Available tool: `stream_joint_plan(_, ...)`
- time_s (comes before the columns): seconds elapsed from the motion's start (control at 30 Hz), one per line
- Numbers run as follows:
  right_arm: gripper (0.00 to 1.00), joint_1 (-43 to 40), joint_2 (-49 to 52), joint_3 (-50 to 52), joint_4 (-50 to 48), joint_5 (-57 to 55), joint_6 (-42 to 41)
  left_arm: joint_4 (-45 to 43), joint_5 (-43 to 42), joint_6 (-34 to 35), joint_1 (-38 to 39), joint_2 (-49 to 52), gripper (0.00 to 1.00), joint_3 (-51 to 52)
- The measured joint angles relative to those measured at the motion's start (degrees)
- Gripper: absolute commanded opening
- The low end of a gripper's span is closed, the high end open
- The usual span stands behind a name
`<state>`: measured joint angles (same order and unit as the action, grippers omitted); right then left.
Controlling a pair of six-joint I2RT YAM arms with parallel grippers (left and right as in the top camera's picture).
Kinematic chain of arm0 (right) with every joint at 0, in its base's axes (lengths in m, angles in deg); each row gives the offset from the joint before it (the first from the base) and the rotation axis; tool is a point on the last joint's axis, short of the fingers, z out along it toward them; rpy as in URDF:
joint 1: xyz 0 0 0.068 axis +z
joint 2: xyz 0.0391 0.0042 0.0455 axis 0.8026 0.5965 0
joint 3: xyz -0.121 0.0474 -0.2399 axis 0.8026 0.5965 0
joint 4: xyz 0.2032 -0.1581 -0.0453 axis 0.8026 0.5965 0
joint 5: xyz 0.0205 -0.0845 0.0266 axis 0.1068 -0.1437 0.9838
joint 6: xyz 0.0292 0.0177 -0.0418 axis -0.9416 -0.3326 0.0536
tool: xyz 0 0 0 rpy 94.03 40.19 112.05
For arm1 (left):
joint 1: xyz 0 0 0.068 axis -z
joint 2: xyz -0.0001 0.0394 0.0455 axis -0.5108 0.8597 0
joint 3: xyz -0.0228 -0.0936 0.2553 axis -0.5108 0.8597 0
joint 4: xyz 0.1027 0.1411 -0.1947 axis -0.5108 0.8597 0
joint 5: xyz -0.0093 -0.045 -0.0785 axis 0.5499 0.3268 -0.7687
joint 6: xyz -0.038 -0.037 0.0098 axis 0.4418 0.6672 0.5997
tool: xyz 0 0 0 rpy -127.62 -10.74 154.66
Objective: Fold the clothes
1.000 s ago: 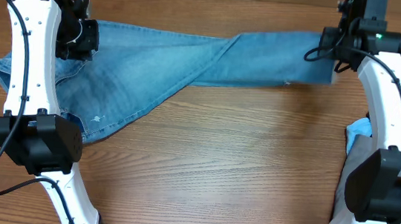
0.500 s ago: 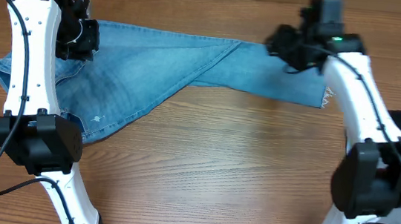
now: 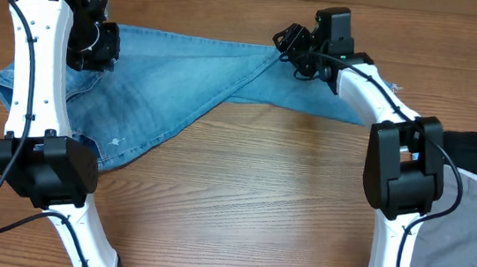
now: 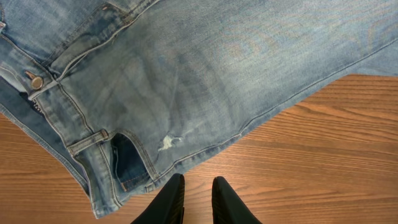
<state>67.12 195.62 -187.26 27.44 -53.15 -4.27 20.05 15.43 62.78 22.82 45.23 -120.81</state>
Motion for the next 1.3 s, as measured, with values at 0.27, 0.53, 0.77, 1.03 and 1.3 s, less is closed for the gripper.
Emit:
stream_joint_plan(0.27, 0.56, 2.62, 4.98, 0.0, -2.73, -2.93, -5.92, 0.02, -0.44, 0.2, 0.04, 0.0, 0.21, 0.0)
stream_joint_plan(0.53, 0.04, 4.48, 6.16, 0.0, -7.02, -6.32, -7.91, -0.02, -1.51, 0.2, 0.68, 0.0, 0.21, 0.0)
stream_joint_plan(0.77, 0.04, 3.39, 3.32, -0.61, -5.51, -1.62, 5.62, 0.0, -1.73, 0.22, 0.81, 0.0, 0.21, 0.0)
stream_joint_plan(1.03, 0.04, 4.2, -19.15, -3.93, 40.0, -16.31, 14.53, -0.24, -1.73, 0.2, 0.81, 0.0, 0.21, -0.02)
stream_joint_plan(1.3, 0.16, 3.76, -18.32, -0.39, 68.17, -22.43, 16.17, -0.39, -1.73, 0.2, 0.81, 0.0, 0.23, -0.04)
